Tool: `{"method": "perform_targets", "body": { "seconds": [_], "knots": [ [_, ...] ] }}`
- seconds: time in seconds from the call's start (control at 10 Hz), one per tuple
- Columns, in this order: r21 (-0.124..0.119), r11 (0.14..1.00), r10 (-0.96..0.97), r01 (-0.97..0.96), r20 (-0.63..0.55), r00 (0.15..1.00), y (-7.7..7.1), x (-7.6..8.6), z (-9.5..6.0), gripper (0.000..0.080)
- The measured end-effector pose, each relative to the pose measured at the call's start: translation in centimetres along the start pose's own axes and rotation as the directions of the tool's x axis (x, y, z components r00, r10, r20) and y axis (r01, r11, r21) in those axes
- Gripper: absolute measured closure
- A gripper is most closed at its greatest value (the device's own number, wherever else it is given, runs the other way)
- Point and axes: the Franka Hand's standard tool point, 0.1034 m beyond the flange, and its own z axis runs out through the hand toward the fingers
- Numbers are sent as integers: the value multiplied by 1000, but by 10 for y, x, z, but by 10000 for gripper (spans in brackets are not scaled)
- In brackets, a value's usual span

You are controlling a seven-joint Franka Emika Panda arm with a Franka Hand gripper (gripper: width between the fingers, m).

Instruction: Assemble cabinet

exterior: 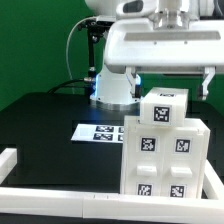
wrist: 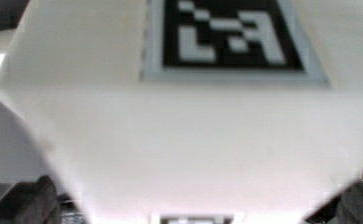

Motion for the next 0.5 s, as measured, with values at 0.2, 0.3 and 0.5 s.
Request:
{"method": "perform_targets", "body": {
  "seconds": [0.2, 0.3, 0.5],
  "knots": [
    [15, 999, 34, -37, 167, 985, 4, -2, 4, 2],
    [21, 998, 47, -54, 247, 968, 2, 3, 5, 2],
    [16, 997, 62, -74, 376, 924, 1, 2, 12, 2]
  ]
}}
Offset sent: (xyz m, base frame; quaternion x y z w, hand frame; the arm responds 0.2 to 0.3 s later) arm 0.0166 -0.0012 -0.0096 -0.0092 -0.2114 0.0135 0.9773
